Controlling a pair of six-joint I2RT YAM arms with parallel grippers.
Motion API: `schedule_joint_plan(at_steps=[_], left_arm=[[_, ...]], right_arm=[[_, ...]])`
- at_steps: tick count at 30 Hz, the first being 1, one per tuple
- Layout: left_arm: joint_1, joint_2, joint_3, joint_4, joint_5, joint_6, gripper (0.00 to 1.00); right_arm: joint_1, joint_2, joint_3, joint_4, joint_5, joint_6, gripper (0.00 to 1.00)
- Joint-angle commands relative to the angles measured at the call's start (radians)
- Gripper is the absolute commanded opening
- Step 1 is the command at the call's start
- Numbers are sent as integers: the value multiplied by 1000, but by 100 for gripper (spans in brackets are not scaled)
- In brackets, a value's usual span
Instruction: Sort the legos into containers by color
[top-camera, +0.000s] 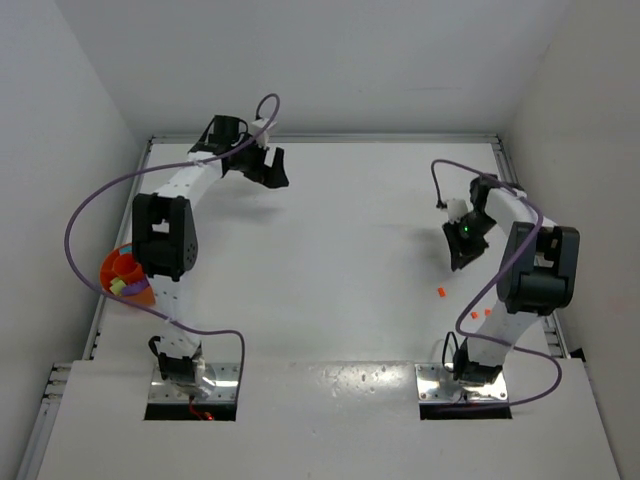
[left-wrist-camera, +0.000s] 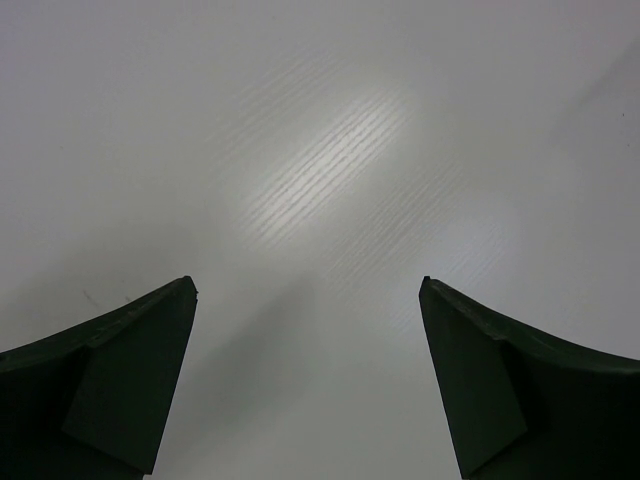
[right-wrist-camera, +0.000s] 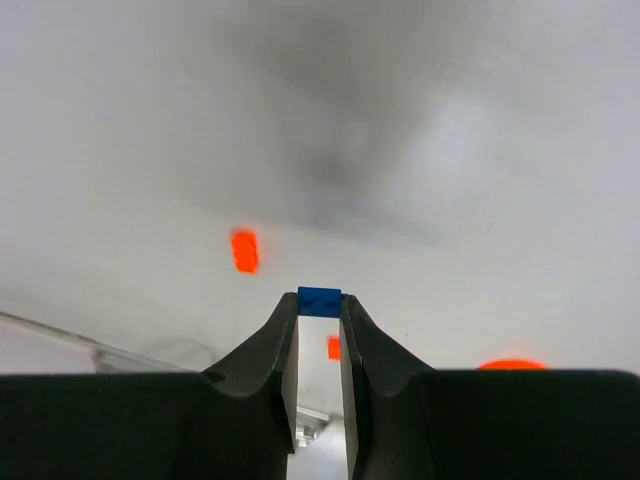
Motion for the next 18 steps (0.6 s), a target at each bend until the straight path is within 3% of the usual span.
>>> schedule_joint_plan(at_steps=[1,7,9,18], left_arm=[[12,-104,-55,149,70,-76,100],[-14,-154,-93,150,205,-91,100],[-49,-184,-141,150,215,-50,100],[-192,-276,-254,150,184,101,93]], right_arm=[[47,9,153,-45,-171,46,7],[154,68,345,-40,-517,104,6],[188,90,397,-40,-660,56,6],[242,292,698,-82,-995,52,6]])
